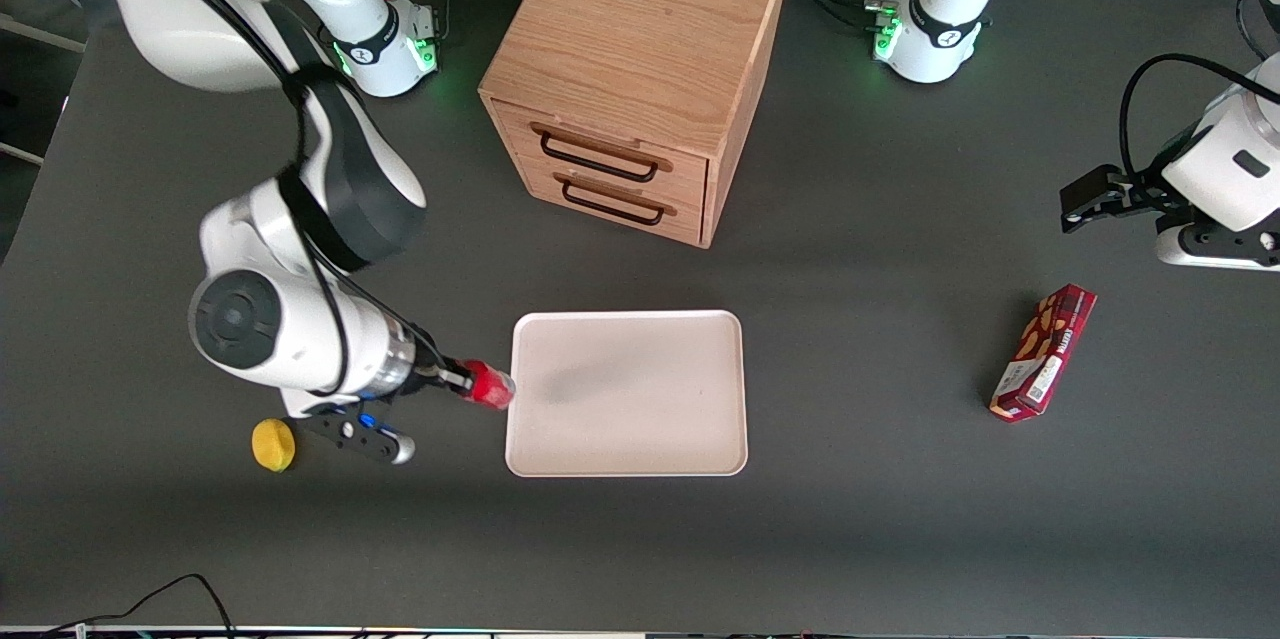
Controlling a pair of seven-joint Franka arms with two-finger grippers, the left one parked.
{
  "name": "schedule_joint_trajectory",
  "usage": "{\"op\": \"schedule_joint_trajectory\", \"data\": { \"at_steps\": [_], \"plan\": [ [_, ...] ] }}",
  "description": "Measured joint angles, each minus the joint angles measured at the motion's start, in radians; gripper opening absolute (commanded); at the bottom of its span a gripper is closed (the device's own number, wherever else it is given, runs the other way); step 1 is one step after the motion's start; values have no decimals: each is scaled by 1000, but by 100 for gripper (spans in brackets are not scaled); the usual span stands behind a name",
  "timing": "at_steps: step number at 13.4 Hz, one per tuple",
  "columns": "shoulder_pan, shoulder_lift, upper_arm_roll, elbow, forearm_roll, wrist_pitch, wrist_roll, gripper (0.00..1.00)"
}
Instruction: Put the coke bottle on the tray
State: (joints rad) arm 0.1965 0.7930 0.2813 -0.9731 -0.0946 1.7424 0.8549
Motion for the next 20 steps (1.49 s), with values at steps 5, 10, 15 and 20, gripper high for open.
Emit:
{"op": "schedule_joint_trajectory", "data": {
  "at_steps": [5,10,15,20],
  "plan": [
    [26,99,1,23,-62,181,93,0],
    [36,149,2,24,-97,225,125,100],
    [34,143,32,72,-126,163,125,100],
    [-35,-106,130,92,-133,-173,22,100]
  ]
}}
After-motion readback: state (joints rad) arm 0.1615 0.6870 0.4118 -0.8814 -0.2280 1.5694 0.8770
